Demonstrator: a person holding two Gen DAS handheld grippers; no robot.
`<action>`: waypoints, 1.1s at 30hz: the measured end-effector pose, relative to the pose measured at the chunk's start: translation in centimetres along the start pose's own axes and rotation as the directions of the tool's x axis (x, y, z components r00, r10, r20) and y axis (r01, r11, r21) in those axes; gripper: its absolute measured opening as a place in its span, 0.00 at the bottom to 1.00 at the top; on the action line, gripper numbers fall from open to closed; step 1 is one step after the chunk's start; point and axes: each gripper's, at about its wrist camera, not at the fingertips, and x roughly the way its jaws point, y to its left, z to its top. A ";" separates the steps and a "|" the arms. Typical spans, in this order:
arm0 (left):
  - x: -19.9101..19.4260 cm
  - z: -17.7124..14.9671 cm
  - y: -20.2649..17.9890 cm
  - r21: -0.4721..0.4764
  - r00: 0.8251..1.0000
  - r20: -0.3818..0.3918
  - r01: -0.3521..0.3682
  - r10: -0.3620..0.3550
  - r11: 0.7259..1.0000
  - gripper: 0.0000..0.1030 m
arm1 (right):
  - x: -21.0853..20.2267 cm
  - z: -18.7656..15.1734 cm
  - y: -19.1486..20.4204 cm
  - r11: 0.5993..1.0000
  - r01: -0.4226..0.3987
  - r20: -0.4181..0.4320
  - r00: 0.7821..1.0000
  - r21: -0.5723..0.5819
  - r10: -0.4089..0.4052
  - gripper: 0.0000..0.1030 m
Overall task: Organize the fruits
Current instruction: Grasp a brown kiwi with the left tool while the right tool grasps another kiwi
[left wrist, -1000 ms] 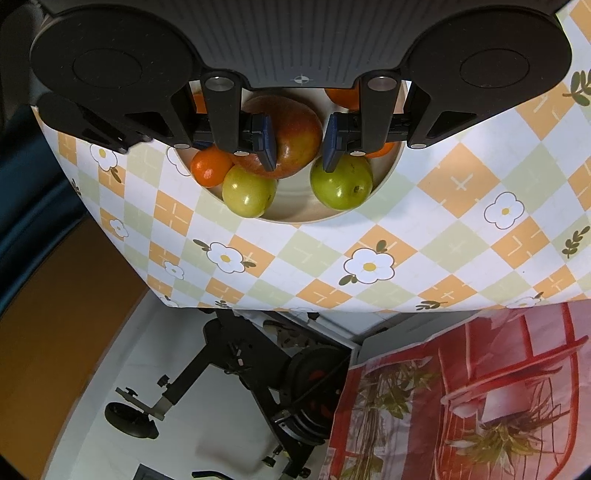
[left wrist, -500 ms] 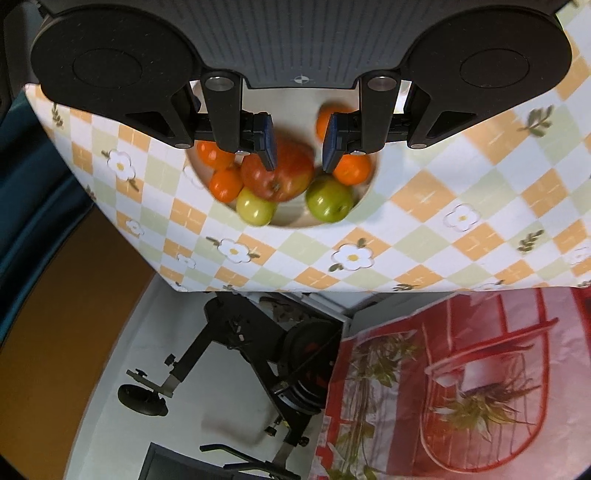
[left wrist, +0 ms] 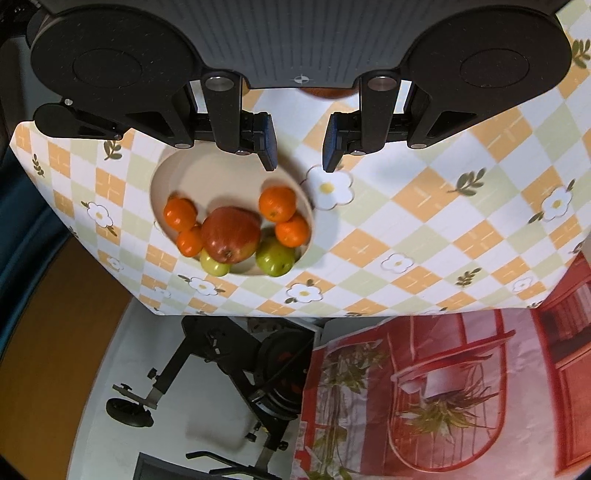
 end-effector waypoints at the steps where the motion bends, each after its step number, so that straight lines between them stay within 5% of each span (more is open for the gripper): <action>1: -0.2 -0.3 0.2 -0.004 1.000 0.001 -0.003 0.003 1.000 0.27 | 0.1 0.0 0.2 1.000 -0.007 -0.006 1.000 -0.005 0.007 0.38; 18: -0.4 -1.7 0.5 -0.005 1.000 -0.007 -0.006 0.006 1.000 0.27 | 1.9 -1.0 1.7 0.997 -0.070 -0.109 0.992 -0.035 0.066 0.24; 25: 0.2 -1.8 -0.8 0.037 0.999 -0.032 0.019 -0.018 0.999 0.27 | 0.3 -0.7 0.3 0.998 -0.053 -0.041 0.998 -0.013 0.053 0.24; 33: 1.3 -2.7 -2.9 0.103 0.995 -0.089 0.063 -0.054 0.993 0.27 | -2.4 -0.7 -4.1 0.996 0.056 0.046 0.997 0.064 -0.059 0.24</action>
